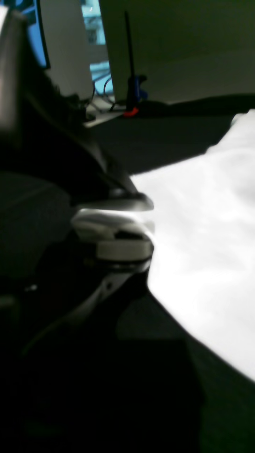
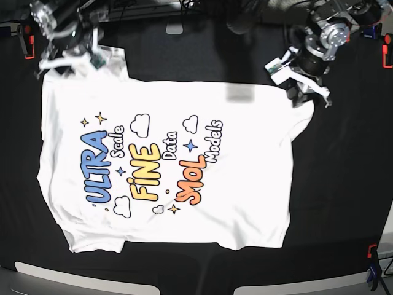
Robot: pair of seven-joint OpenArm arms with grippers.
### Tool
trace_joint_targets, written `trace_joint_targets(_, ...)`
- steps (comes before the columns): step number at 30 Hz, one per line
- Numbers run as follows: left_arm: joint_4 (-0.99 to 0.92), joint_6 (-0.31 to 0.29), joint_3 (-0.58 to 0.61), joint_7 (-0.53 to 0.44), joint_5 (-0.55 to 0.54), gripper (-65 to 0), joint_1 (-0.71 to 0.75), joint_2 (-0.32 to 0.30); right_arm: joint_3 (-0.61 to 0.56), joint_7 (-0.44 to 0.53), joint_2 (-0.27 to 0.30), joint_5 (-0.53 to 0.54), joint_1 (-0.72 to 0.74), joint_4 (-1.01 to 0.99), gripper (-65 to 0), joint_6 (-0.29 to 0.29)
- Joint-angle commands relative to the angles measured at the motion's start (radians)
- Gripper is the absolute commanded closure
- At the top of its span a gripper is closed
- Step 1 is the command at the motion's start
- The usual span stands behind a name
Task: Layout the t-shirt on the table in an organized manner, then fold the t-shirt properly
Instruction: 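Grasp the shirt's collar-side corners with both grippers, then pull the held corners away from the hem with both grippers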
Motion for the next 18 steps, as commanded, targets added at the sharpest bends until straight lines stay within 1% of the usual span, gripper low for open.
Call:
trace_joint_targets(1, 0.013, 0.029, -0.005, -0.011, 0.018, -2.2, -0.006, -0.001, 0.007, 0.002, 0.014, -0.016, -0.008, 0.018, -30.3, 0.002)
trace_joint_targets(2, 0.013, 0.029, -0.005, -0.011, 0.017, 0.0, -0.006, 0.008, 0.007, -0.005, 0.014, -0.016, -0.016, 0.016, -30.3, 0.015)
trace_joint_targets(5, 0.013, 0.029, -0.005, -0.011, 0.017, 0.0, -0.006, 0.027, 0.007, -0.050, 0.014, -0.011, -0.019, 0.007, -30.5, 0.090)
trace_joint_targets(6, 0.013, 0.029, -0.005, -0.006, 0.018, 0.0, -0.006, 0.030, 0.007, -0.060, 0.015, -0.003, -0.019, 0.002, -31.6, 0.102)
trace_joint_targets(9, 0.013, 0.029, -0.005, 0.029, 0.018, 0.0, -0.006, 0.034, 0.007, -0.057, 0.016, 0.034, -0.019, -0.032, -36.7, 0.102)
trace_joint_targets(11, 0.013, 0.029, -0.005, 0.048, 0.018, 0.0, -0.006, 0.033, 0.007, -0.040, 0.017, 0.023, -0.018, -0.070, -36.6, 0.102)
trace_joint_targets(16, 0.013, 0.029, -0.005, 0.052, 0.019, 0.0, -0.006, 0.033, 0.007, 0.078, 0.016, -0.102, -0.016, -0.193, -36.6, 0.100)
trace_joint_targets(18, 0.013, 0.029, -0.005, 0.052, 0.024, 0.0, -0.006, 0.033, 0.007, 0.090, 0.016, -0.126, -0.016, -0.216, -36.6, 0.096)
